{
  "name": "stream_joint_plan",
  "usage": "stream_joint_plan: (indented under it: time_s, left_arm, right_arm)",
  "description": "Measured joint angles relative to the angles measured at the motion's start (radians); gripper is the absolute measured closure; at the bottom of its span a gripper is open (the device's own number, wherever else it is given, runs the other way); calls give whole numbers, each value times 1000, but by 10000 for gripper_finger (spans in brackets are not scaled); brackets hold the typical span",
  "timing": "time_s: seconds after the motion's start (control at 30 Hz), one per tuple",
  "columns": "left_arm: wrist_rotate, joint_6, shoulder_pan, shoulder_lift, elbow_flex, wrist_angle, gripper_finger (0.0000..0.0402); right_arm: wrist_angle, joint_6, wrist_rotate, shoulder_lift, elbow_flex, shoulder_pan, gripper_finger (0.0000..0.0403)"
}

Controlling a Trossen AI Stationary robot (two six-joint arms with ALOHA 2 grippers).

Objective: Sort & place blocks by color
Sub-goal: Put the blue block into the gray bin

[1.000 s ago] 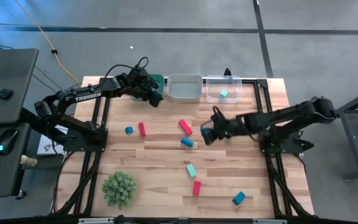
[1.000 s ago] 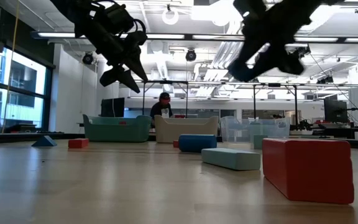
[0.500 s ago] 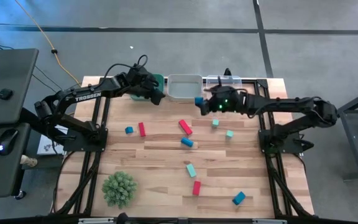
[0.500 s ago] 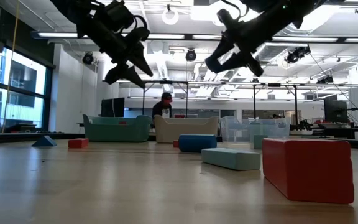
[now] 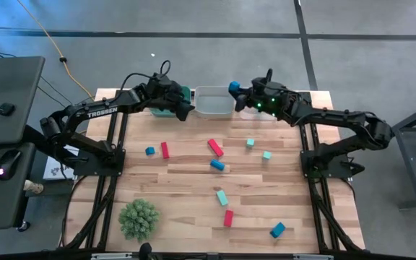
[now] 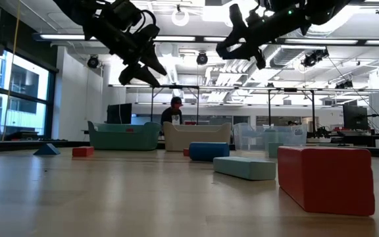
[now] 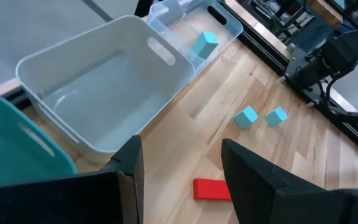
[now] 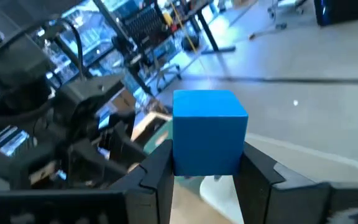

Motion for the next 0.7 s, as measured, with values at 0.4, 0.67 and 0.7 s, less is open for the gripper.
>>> stream_joint_plan:
  time_s: [0.4, 0.67, 0.7]
  left_arm:
    - [0, 1, 0, 0, 0, 27, 265]
    - [0, 1, 0, 0, 0, 27, 265]
    - [0, 1, 0, 0, 0, 27, 265]
  right_arm:
    - [-244, -222, -26, 135, 303, -83, 293]
    - [-604, -247, -102, 331, 553, -122, 293]
    - [-640, -247, -103, 357, 581, -123, 293]
